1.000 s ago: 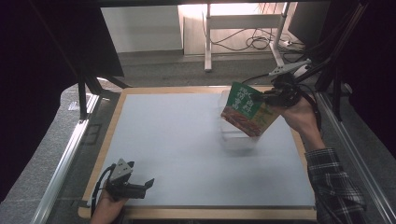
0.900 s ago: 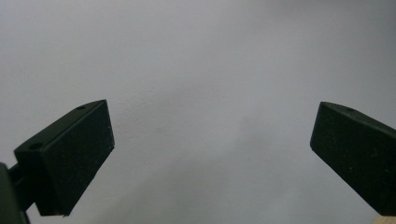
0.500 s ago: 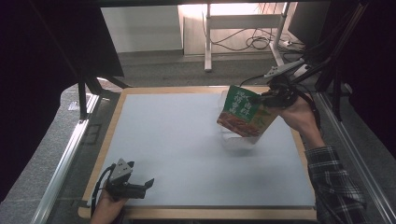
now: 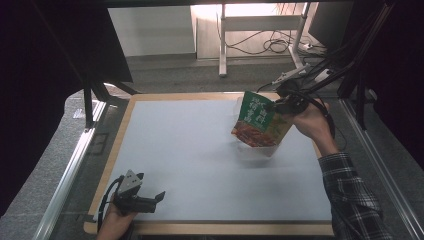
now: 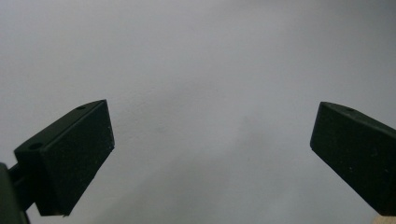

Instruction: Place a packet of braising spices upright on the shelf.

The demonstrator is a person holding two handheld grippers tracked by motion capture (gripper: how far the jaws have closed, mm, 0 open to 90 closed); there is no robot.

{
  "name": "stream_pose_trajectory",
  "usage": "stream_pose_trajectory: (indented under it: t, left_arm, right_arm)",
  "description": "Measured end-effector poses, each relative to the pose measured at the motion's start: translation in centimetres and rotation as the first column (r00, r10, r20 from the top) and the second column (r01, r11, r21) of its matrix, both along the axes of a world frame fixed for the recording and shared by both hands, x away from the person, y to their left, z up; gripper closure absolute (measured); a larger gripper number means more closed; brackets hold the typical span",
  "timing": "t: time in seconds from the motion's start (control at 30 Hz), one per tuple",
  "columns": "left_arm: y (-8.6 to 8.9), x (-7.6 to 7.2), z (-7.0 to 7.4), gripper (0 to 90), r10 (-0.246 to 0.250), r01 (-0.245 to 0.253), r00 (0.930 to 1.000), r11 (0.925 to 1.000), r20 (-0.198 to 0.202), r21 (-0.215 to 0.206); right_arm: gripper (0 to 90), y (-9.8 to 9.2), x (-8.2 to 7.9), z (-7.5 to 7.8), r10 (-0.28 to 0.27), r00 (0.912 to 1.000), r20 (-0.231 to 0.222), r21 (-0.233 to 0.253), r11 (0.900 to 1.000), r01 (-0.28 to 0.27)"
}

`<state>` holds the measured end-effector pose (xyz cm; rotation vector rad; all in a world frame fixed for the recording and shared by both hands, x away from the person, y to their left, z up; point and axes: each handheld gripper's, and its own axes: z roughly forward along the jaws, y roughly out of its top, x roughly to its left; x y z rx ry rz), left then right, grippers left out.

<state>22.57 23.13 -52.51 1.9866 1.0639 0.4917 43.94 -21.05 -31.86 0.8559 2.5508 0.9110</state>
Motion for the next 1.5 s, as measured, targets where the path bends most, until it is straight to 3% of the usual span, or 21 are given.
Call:
stream_pose_trajectory:
  t: [0.2,0.47,0.7,0.87,0.97,1.1,1.13,1.2,1.33,1.5]
  left_arm:
    - [0.0,0.0,0.0,0.0,-0.001,0.001,1.0,1.0,0.001,-0.002]
    - [-0.1,0.0,0.0,0.0,-0.003,0.003,1.0,1.0,0.003,0.004]
    - [-0.1,0.0,0.0,0.0,-0.005,0.005,1.0,1.0,0.004,0.008]
    - [-0.1,0.0,0.0,0.0,-0.005,0.005,1.0,1.0,0.004,0.007]
    - [-0.1,0.0,0.0,0.0,-0.005,0.005,1.0,1.0,0.004,0.006]
    - [-0.1,0.0,0.0,0.0,-0.006,0.006,1.0,1.0,0.006,0.004]
    - [-0.1,0.0,0.0,0.0,-0.006,0.006,1.0,1.0,0.006,0.004]
    - [-0.1,0.0,0.0,0.0,-0.007,0.007,1.0,0.9999,0.005,0.008]
    - [-0.1,0.0,0.0,0.0,-0.007,0.007,1.0,0.9999,0.005,0.008]
    - [-0.2,0.0,0.0,0.0,-0.006,0.006,1.0,1.0,0.006,0.006]
  right_arm:
    - [89.6,0.6,0.4,-0.5,-0.014,0.9999,-0.002,-0.019,1.0,0.014]
    - [89.6,2.7,0.1,-0.8,0.016,0.9998,0.009,-0.065,0.998,-0.016]
    - [89.6,3.5,-0.2,-1.3,0.025,0.9996,-0.011,-0.079,0.997,-0.025]
    - [89.7,4.1,-0.1,-1.6,0.028,0.9996,-0.001,-0.1,0.995,-0.028]
    - [89.8,4.8,-0.1,-1.4,0.035,0.9994,-0.002,-0.157,0.987,-0.035]
    - [89.9,4.6,-0.3,0.0,0.011,0.9999,-0.004,-0.232,0.973,-0.012]
    - [89.9,4.6,-0.3,0.0,0.011,0.9999,-0.004,-0.232,0.973,-0.012]
    - [89.9,4.4,-0.5,1.1,0.003,1.0,-0.004,-0.274,0.962,-0.004]
    - [89.9,4.2,-0.7,2.2,-0.005,0.9999,-0.01,-0.287,0.958,0.002]
    - [89.9,5.2,-0.2,0.8,0.003,0.9994,-0.034,-0.326,0.945,-0.014]
